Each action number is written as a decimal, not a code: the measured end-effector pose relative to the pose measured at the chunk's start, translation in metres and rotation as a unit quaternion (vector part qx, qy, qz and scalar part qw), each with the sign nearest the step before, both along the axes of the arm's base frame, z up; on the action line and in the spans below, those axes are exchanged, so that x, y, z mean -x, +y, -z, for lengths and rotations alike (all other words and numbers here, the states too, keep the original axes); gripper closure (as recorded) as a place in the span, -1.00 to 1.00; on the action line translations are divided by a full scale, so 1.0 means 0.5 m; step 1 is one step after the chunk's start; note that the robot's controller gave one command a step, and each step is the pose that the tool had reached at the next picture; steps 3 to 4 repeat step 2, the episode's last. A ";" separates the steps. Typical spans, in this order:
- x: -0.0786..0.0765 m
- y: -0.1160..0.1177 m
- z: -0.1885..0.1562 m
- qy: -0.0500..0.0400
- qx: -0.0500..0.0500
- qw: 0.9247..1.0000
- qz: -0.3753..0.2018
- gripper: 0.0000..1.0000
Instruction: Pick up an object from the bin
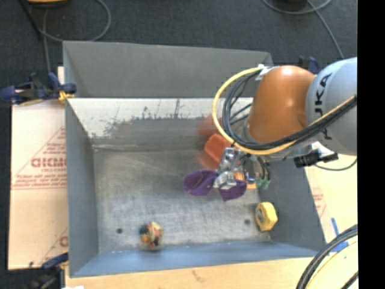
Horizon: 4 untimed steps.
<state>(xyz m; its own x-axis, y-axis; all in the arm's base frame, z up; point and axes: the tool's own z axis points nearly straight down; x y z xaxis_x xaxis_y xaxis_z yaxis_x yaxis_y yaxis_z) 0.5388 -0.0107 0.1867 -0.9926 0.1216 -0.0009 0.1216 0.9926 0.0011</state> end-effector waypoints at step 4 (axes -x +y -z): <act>-0.036 -0.012 -0.114 0.002 0.001 1.000 -0.010 1.00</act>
Offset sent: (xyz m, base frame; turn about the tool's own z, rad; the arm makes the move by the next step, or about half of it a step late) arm 0.0238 -0.0121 0.1494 -0.0401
